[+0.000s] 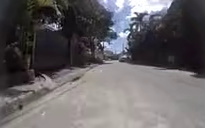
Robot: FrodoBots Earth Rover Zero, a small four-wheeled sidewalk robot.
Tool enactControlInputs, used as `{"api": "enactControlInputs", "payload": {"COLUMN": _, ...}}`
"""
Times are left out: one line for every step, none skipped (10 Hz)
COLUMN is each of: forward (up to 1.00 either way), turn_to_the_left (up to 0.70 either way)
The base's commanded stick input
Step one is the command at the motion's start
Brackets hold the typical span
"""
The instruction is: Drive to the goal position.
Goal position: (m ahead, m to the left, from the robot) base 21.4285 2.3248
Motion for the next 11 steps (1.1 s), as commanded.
{"api": "enactControlInputs", "payload": {"forward": 1.00, "turn_to_the_left": -0.21}}
{"api": "enactControlInputs", "payload": {"forward": 1.00, "turn_to_the_left": -0.40}}
{"api": "enactControlInputs", "payload": {"forward": 1.00, "turn_to_the_left": -0.40}}
{"api": "enactControlInputs", "payload": {"forward": 1.00, "turn_to_the_left": -0.40}}
{"api": "enactControlInputs", "payload": {"forward": 1.00, "turn_to_the_left": -0.35}}
{"api": "enactControlInputs", "payload": {"forward": 1.00, "turn_to_the_left": -0.09}}
{"api": "enactControlInputs", "payload": {"forward": 1.00, "turn_to_the_left": 0.00}}
{"api": "enactControlInputs", "payload": {"forward": 1.00, "turn_to_the_left": 0.00}}
{"api": "enactControlInputs", "payload": {"forward": 1.00, "turn_to_the_left": 0.02}}
{"api": "enactControlInputs", "payload": {"forward": 1.00, "turn_to_the_left": 0.15}}
{"api": "enactControlInputs", "payload": {"forward": 1.00, "turn_to_the_left": 0.01}}
